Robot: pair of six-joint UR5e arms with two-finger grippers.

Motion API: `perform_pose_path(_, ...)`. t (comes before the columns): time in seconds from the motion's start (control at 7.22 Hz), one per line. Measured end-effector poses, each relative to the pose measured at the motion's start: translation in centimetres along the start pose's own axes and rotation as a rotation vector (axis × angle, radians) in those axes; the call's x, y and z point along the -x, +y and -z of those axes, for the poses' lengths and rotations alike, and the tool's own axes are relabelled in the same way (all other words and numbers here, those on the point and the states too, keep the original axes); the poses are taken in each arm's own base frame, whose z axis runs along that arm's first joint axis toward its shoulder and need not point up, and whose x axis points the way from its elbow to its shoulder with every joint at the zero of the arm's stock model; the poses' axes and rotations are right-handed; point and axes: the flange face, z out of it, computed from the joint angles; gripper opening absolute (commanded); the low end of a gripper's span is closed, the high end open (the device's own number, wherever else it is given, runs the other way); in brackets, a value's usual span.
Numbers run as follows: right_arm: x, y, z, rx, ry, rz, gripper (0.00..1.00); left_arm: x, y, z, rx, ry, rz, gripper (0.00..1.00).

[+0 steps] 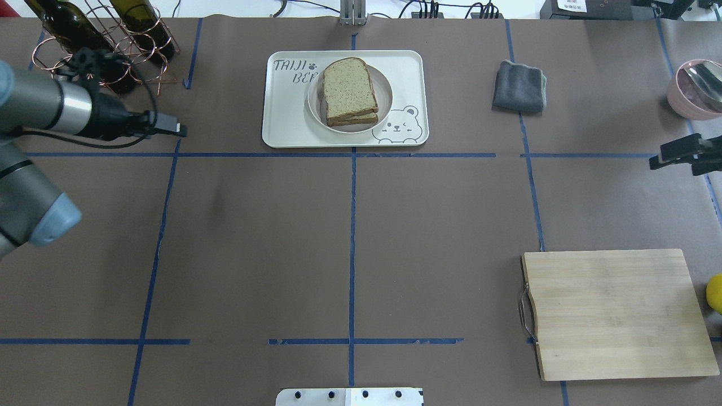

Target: Make sandwich and place on tray

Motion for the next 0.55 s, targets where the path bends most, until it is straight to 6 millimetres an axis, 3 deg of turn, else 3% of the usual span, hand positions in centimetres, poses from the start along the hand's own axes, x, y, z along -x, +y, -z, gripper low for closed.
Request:
perform_pose_path(0.28,-6.5,-1.1,4.0,0.018,0.091,0.098,1.0,7.0,5.2,7.8,0.012,-0.056,-0.156,1.0)
perform_pose_path(0.55,-12.3,-0.3,6.4,0.094,0.179,0.175,1.0,15.1,6.9,14.8,0.051,-0.136,-0.286,1.0)
